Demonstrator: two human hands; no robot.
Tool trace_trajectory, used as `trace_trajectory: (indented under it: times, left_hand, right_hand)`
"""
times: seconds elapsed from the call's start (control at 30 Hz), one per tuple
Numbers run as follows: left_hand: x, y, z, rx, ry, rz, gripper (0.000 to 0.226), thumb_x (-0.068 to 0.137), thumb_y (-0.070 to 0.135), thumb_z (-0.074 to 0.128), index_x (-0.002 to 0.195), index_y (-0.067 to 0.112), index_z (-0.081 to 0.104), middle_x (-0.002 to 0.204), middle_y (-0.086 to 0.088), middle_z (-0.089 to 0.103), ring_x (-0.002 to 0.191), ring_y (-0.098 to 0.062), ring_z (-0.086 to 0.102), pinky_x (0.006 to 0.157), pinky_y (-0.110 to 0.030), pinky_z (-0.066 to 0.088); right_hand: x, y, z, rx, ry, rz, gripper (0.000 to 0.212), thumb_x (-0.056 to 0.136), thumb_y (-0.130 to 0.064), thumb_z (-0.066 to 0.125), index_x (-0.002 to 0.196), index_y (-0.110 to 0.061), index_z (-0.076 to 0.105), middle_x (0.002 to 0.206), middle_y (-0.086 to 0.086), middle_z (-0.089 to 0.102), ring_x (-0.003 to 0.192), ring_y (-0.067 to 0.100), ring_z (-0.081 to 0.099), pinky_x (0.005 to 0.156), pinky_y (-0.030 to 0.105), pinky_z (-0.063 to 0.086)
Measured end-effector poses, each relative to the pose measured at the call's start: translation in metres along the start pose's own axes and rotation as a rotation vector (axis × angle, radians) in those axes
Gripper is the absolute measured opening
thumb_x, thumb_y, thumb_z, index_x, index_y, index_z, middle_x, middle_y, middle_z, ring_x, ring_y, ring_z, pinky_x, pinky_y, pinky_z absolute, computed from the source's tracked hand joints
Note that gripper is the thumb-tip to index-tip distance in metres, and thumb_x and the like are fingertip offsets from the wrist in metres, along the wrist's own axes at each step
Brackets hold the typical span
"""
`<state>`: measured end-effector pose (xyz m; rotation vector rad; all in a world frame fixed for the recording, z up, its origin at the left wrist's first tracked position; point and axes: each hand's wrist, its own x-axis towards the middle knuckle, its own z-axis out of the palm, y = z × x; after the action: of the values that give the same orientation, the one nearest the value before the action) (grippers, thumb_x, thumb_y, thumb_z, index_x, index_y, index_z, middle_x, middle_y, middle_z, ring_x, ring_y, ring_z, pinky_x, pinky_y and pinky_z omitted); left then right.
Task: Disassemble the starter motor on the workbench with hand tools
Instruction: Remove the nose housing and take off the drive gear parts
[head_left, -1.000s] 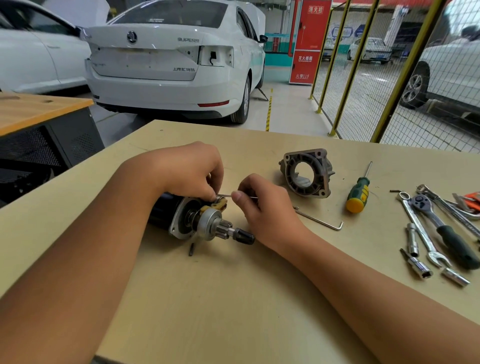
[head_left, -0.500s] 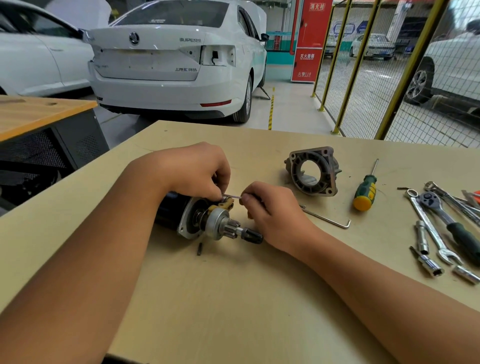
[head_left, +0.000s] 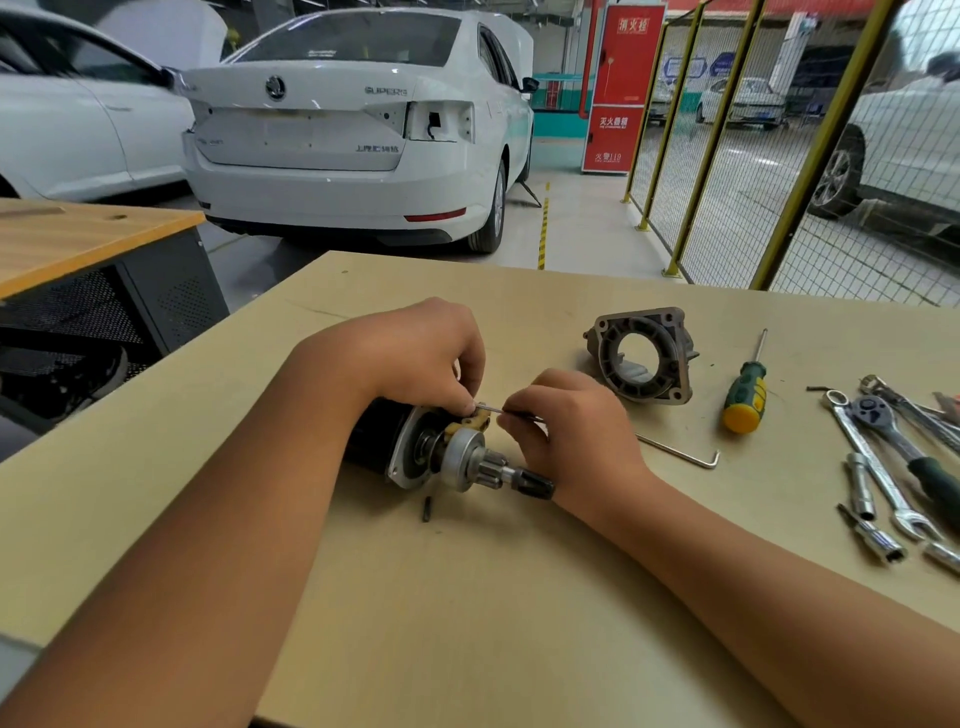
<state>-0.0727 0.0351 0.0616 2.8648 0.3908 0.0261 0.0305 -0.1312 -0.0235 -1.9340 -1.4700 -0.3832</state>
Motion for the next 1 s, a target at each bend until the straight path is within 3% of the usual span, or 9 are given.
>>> trace_trajectory:
  times: [0.2, 0.4, 0.57, 0.77, 1.0]
  left_hand:
    - [-0.002, -0.012, -0.002, -0.174, 0.014, 0.027, 0.011, 0.086, 0.018, 0.077, 0.083, 0.029, 0.08, 0.083, 0.015, 0.075, 0.083, -0.002, 0.071, 0.082, -0.035, 0.061]
    - [-0.002, -0.039, 0.001, -0.405, -0.062, 0.004, 0.011, 0.096, 0.025, 0.073, 0.104, 0.028, 0.081, 0.098, 0.009, 0.079, 0.096, -0.009, 0.073, 0.086, -0.025, 0.057]
    - [0.001, -0.048, 0.004, -0.438, -0.115, -0.024, 0.018, 0.098, 0.031, 0.07, 0.114, 0.028, 0.08, 0.106, 0.011, 0.079, 0.101, -0.003, 0.072, 0.088, -0.018, 0.049]
    - [0.004, -0.046, 0.007, -0.46, -0.115, -0.005, 0.016, 0.095, 0.029, 0.074, 0.11, 0.027, 0.081, 0.1, 0.011, 0.08, 0.094, 0.001, 0.072, 0.079, -0.012, 0.048]
    - [0.005, -0.035, 0.009, -0.418, -0.106, -0.031, 0.014, 0.098, 0.031, 0.07, 0.102, 0.028, 0.083, 0.098, 0.011, 0.08, 0.096, -0.01, 0.074, 0.095, -0.033, 0.056]
  right_hand:
    - [0.018, -0.001, -0.014, 0.057, -0.112, -0.015, 0.013, 0.091, -0.026, 0.073, 0.088, -0.013, 0.074, 0.079, -0.001, 0.064, 0.073, 0.015, 0.055, 0.068, 0.032, 0.046]
    - [0.022, -0.006, -0.011, 0.036, -0.216, 0.049, 0.028, 0.101, -0.028, 0.057, 0.09, -0.008, 0.072, 0.077, -0.004, 0.064, 0.073, 0.017, 0.053, 0.066, 0.033, 0.034]
    - [0.023, -0.007, -0.015, -0.062, -0.205, 0.12, 0.016, 0.096, -0.036, 0.064, 0.095, -0.022, 0.072, 0.09, -0.005, 0.07, 0.084, 0.017, 0.061, 0.077, 0.038, 0.051]
    - [0.019, -0.011, -0.017, -0.056, -0.216, 0.135, 0.01, 0.092, -0.036, 0.069, 0.091, -0.025, 0.069, 0.088, -0.007, 0.068, 0.083, 0.017, 0.062, 0.076, 0.041, 0.054]
    - [-0.001, -0.003, -0.016, 0.076, -0.15, 0.169, 0.013, 0.093, -0.035, 0.066, 0.092, -0.023, 0.072, 0.08, -0.007, 0.067, 0.076, 0.014, 0.06, 0.071, 0.041, 0.053]
